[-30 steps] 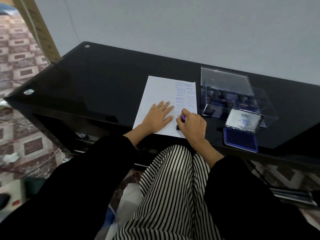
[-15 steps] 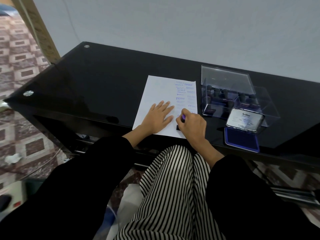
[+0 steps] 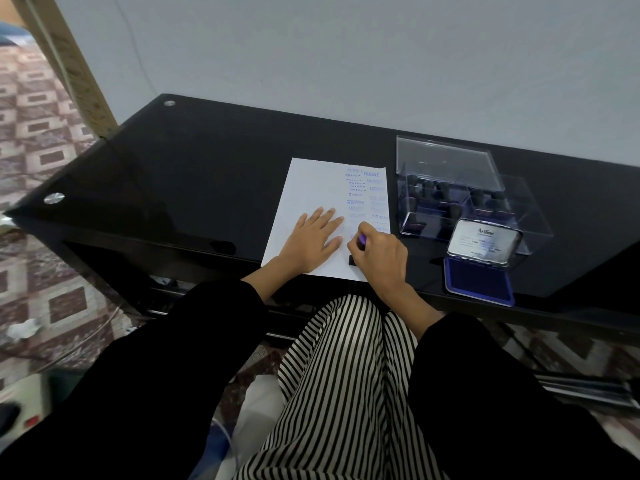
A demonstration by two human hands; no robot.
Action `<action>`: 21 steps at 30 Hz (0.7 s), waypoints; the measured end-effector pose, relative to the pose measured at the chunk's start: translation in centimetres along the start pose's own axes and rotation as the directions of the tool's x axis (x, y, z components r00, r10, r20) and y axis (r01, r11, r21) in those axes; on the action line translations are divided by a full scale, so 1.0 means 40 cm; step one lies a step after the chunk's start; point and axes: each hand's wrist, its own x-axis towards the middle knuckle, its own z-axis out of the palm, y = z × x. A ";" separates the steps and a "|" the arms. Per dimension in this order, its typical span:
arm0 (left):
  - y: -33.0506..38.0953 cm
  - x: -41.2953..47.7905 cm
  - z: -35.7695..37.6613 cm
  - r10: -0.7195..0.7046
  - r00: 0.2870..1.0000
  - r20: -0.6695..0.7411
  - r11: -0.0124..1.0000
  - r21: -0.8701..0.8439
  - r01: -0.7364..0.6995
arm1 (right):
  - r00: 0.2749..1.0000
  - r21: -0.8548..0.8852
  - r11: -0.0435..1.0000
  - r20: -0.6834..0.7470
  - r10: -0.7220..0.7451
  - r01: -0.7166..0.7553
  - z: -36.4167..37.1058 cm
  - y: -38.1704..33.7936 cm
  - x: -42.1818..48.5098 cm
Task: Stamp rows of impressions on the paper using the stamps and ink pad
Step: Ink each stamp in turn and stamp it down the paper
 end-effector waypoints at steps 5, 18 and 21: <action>0.006 -0.001 -0.007 -0.004 1.000 0.019 1.000 0.010 0.004 | 0.997 -0.008 1.000 0.083 0.003 -0.002 -0.014 0.001 0.001; 0.057 0.063 -0.109 0.000 0.999 0.041 1.000 -0.006 0.000 | 0.977 0.120 0.970 -0.006 0.213 -0.211 -0.149 0.077 0.074; 0.093 0.085 -0.123 0.020 1.000 0.012 0.999 -0.038 -0.019 | 0.972 0.110 0.966 0.002 0.235 -0.234 -0.190 0.110 0.113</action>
